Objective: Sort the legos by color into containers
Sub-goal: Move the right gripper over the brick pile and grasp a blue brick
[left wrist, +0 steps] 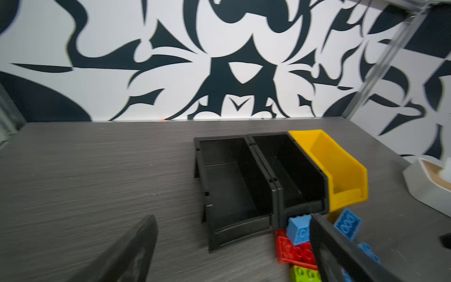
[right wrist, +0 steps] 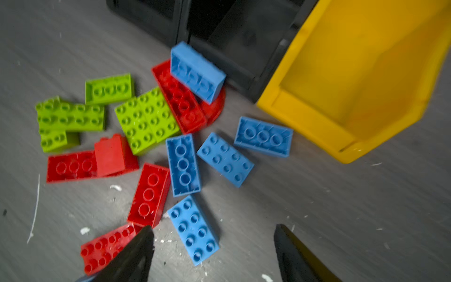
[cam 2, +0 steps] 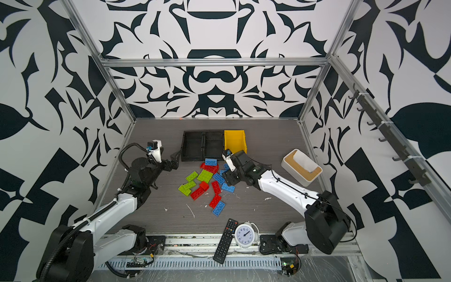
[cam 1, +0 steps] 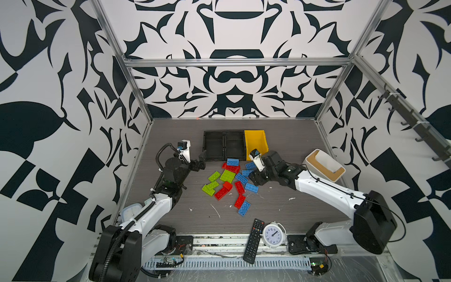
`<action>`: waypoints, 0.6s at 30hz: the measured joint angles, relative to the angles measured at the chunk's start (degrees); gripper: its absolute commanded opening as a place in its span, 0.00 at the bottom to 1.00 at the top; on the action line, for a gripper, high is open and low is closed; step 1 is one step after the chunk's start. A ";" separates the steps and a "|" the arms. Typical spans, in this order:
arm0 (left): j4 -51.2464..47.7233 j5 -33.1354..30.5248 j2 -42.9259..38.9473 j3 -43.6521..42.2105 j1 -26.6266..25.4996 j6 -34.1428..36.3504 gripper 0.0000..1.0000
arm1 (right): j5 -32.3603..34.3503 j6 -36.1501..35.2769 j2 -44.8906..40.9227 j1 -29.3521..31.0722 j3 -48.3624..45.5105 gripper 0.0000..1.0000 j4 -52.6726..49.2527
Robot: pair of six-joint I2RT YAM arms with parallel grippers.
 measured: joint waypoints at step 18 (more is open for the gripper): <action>-1.03 2.27 -1.40 -3.10 -0.66 -1.55 0.99 | 0.15 -2.29 14.84 2.89 7.91 0.60 -7.15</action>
